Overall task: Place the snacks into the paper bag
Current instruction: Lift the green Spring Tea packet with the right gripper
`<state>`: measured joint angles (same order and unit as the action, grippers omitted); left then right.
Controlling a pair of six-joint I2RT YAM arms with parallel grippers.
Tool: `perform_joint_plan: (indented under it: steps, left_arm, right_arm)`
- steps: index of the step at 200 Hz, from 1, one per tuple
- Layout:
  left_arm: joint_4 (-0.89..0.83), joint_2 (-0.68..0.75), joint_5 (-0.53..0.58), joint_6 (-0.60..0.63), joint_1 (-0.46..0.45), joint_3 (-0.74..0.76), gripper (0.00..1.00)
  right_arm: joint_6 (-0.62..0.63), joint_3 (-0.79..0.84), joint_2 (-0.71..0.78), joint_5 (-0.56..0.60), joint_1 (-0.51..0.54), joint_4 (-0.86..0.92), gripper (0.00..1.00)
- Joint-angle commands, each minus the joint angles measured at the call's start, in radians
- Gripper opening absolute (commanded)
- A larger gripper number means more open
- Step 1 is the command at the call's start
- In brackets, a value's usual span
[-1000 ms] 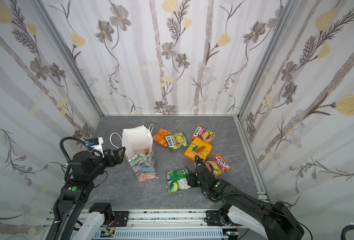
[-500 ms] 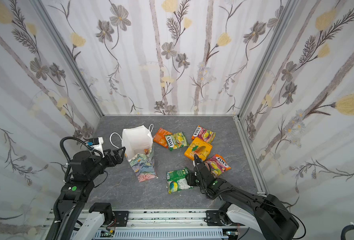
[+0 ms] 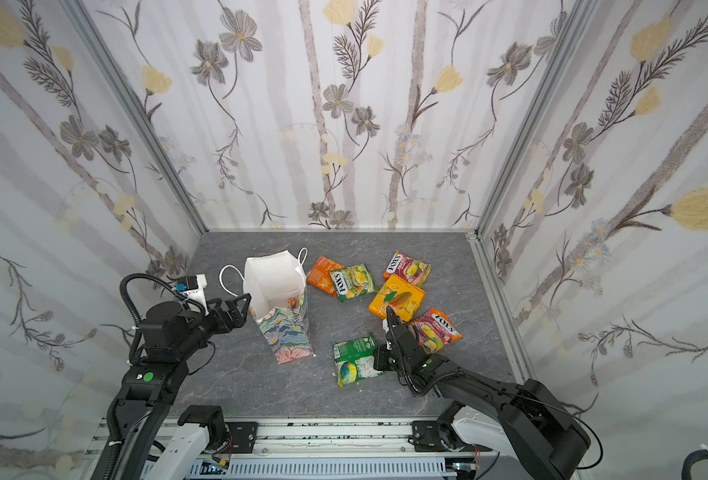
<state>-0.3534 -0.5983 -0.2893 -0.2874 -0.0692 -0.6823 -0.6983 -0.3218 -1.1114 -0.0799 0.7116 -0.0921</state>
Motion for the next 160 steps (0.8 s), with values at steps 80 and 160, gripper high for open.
perform_joint_plan:
  steps: [80,160]
  left_arm:
    - [0.019,0.000,-0.003,0.003,-0.001,0.003,1.00]
    - [0.022,0.002,-0.008,0.004,0.000,0.004,1.00]
  right_arm:
    - [0.047,-0.085,0.084,-0.146,-0.004,-0.028,0.00]
    - [0.067,-0.174,0.153,-0.237,-0.006,-0.082,0.00]
